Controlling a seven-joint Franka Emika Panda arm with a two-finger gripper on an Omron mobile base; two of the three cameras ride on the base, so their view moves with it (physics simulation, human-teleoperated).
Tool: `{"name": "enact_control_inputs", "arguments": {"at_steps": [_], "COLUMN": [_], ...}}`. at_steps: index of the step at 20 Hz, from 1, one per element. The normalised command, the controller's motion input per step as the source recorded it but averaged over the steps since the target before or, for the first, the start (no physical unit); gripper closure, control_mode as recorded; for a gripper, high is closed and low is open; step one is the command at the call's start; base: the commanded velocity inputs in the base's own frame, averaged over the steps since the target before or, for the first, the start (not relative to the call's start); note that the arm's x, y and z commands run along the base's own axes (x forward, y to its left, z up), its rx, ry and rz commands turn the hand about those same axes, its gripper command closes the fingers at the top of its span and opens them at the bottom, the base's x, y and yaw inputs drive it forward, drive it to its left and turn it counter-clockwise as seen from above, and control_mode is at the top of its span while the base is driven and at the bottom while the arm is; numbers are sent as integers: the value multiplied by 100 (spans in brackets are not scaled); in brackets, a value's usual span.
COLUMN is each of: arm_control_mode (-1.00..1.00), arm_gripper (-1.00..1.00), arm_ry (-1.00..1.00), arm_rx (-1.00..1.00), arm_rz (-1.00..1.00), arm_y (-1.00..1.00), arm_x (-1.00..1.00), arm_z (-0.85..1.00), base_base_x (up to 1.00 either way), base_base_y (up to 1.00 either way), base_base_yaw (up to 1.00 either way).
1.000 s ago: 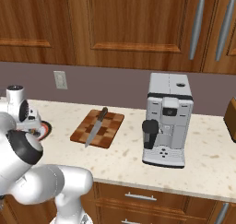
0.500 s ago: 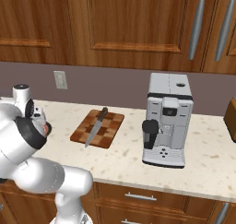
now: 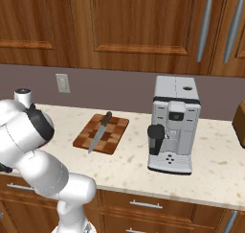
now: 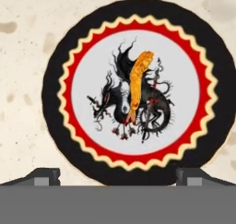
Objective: Pick up the knife from the drawer and place it on the cutting board. Then place the meat from the plate to the cutting board.
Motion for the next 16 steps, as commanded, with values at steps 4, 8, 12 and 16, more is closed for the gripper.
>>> {"name": "enact_control_inputs", "arguments": {"at_steps": [4,8,12,16], "arm_control_mode": [-100,-100,-100,-100], "arm_gripper": [-100,-100,-100,-100], "arm_ry": [0,0,-4,-5], "arm_rx": [0,0,0,0], "arm_rz": [0,1,0,0], "arm_y": [22,13,0,0], "arm_x": [10,11,10,11], "arm_z": [-16,-15,-8,-10], "base_base_x": [0,0,0,0], "base_base_y": [0,0,0,0], "base_base_yaw": [0,0,0,0]}}
